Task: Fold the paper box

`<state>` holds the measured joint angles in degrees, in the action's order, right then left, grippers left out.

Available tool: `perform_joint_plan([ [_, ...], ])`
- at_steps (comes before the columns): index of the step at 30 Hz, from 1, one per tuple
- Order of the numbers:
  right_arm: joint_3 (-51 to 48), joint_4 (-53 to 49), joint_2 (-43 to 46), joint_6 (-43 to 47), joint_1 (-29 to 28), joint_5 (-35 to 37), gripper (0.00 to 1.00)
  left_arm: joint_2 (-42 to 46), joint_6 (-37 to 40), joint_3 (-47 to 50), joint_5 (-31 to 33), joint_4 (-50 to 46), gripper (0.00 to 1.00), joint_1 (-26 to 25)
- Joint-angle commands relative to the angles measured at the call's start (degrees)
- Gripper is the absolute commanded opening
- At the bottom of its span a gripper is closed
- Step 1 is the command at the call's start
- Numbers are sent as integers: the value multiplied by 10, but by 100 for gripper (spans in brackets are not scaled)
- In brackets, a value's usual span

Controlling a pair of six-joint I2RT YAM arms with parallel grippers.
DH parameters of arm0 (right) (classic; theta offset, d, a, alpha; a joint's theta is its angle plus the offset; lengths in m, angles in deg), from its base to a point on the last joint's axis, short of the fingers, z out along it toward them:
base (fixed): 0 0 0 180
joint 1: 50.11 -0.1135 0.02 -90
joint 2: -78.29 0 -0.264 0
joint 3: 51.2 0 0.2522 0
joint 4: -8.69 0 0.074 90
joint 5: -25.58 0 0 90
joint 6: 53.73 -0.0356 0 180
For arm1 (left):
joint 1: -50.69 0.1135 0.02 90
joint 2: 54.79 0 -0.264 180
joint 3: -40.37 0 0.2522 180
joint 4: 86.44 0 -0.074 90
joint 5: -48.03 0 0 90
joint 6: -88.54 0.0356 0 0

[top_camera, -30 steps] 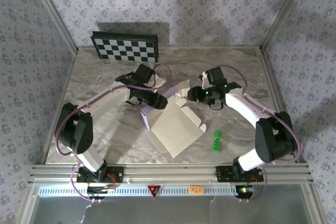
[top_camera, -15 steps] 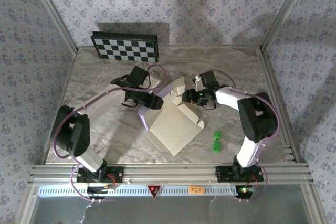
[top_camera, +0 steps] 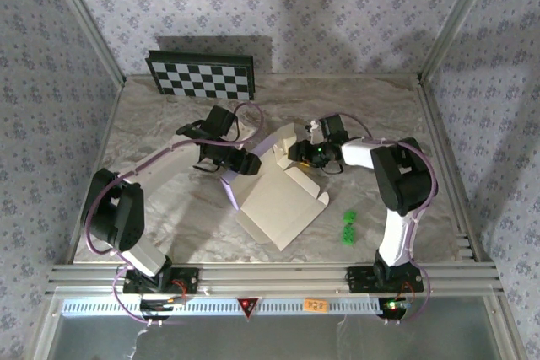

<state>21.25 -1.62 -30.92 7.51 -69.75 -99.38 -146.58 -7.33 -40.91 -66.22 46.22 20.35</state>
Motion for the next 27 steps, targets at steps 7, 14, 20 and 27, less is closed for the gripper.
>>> perform_joint_plan([
  [7, 0, 38, 13, -15, -9, -29, 44, 17, -9, 2, -17, 0, 56, 2],
  [14, -9, 51, 35, -17, -19, -38, 39, 13, -14, 1, -15, 1, 56, 2],
  [20, -23, 61, 45, -20, -35, -38, 36, 9, -19, -1, -13, 1, 54, 2],
  [27, -37, 88, 43, -42, -61, -41, 36, 5, -27, -2, -6, -1, 53, 2],
])
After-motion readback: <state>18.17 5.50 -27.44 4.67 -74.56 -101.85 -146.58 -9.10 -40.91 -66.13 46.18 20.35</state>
